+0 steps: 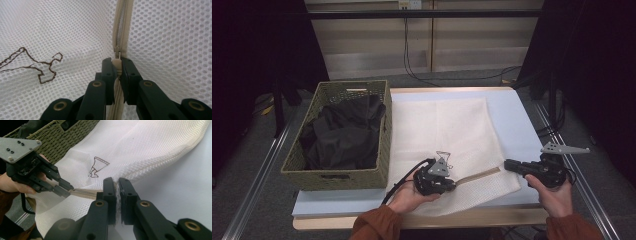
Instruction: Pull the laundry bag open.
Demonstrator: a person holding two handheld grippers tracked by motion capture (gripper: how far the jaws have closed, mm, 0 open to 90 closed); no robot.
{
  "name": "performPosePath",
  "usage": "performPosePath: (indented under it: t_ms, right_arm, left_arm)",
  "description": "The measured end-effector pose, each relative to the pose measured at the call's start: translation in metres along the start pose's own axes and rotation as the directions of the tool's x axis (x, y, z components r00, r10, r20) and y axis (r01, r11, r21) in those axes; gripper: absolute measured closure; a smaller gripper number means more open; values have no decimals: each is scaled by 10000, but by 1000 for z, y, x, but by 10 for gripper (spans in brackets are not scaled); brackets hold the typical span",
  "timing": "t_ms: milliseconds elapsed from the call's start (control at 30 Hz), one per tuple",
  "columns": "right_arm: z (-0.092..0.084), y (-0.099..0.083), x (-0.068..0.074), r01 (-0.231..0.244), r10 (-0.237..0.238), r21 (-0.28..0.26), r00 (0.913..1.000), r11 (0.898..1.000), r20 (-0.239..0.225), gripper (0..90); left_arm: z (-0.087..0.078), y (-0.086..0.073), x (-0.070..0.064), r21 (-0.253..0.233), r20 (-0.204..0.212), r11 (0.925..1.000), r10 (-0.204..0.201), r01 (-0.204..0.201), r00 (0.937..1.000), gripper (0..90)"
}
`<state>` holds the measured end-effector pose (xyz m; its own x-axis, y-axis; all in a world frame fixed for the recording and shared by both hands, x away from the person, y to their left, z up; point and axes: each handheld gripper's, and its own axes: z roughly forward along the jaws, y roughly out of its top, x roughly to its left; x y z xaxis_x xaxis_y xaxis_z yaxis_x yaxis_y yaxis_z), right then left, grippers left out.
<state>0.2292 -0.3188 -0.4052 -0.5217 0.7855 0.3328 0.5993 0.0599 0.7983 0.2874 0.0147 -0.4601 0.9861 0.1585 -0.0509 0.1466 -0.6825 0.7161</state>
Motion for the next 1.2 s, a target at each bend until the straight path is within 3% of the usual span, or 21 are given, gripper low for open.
performPosePath:
  t_ms: [67,233,300,400,500,533,833,867,900,1067,1100,1200]
  right_arm:
    - [0,0,0,4,-4,17,10000,10000,-23,852]
    - [-1,1,1,69,-69,19,10000,10000,-69,852]
    - [-1,1,1,78,-78,-4,10000,10000,-35,852]
    - [-1,1,1,72,-72,13,10000,10000,-33,852]
    - [-1,1,1,34,-34,45,10000,10000,-52,853]
    - [-1,1,1,41,-41,33,10000,10000,-40,852]
    - [-2,0,1,69,-69,2,10000,10000,-14,852]
    - [-2,0,2,67,-67,-10,10000,10000,-33,852]
    - [-2,0,2,81,-81,-14,10000,10000,-59,852]
    - [-3,1,3,108,-108,-50,9999,9999,-6,853]
    - [-4,1,2,106,-106,-41,9999,9999,-50,853]
    - [-5,1,2,110,-111,-76,9999,9999,-44,853]
  left_arm:
    - [0,-2,1,-334,13,9993,-168,169,9999,819]
    - [-2,-4,2,-369,18,9992,-145,145,9999,819]
    - [-5,-4,2,-153,-63,9998,-131,130,9999,819]
    - [-3,-6,1,-469,-34,9987,-205,203,9998,819]
    - [-5,-6,2,-142,-71,9998,-119,118,9999,820]
    - [-3,-8,2,-315,-66,9994,-143,141,9999,819]
    - [-10,-11,1,-34,-117,9998,-188,187,9998,819]
    - [-11,-11,1,-48,-148,9999,-99,99,9998,819]
    - [-10,-12,0,-264,-157,9992,-295,291,9994,819]
    - [-11,-14,1,-314,-122,9992,-270,266,9996,819]
    - [-12,-14,1,-110,-131,9997,-206,205,9997,819]
    - [-11,-16,1,-257,-111,9992,-313,310,9994,820]
